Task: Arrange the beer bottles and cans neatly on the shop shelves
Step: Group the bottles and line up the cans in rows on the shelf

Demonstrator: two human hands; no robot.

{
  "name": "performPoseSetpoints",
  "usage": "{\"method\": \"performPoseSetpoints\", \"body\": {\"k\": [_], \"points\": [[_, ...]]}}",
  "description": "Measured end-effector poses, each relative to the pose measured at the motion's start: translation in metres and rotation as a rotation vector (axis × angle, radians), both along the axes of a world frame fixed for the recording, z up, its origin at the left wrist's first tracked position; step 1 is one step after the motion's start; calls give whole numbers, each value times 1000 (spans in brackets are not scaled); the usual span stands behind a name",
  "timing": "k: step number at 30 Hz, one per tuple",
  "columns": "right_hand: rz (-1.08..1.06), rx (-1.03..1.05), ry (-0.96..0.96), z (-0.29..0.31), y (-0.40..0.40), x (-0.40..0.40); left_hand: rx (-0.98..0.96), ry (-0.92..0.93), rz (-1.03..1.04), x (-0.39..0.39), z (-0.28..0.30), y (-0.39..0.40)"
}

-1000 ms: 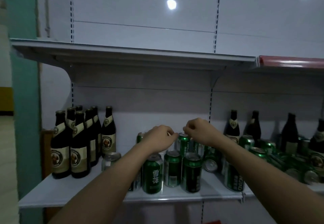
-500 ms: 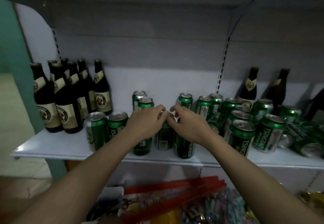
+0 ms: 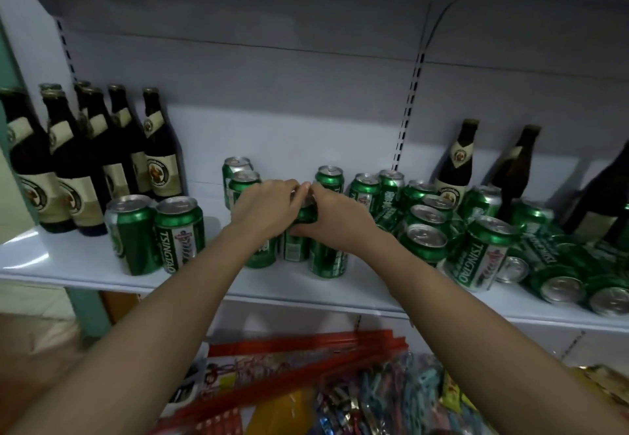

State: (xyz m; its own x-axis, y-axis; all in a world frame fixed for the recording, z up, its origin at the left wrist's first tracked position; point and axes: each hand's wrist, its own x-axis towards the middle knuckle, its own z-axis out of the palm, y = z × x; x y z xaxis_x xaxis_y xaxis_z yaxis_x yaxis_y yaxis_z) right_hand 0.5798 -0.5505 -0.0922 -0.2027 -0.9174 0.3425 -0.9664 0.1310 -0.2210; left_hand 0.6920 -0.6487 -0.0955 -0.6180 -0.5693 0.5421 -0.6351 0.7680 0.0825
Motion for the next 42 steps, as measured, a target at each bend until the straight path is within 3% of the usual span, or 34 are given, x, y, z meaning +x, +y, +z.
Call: {"method": "performPoseSetpoints", "body": {"k": [3,8,14,20,25,28,35,42], "points": [[40,26,-47,5,4,-5,16,-17,-24,0,4,1],[78,-133,-47,30,27,-20,-10,50,-37,-6,21,17],[-25,-247,-153,52,74,-57,23,115,-130,-38,37,67],[-112,-283,-252,53,121,-106,275,113,-225,-76,43,96],[-42,-278,-297,58,115,-127,577,367,-276,-94,16,109],[-5,-182,-264,63,93,-133,668,366,-294,-102,-4,113],[-24,314,-115,51,41,-138,630,342,-353,-108,-33,111],[-155,429,18,42,17,-145,521,349,-327,-110,-50,111]]}}
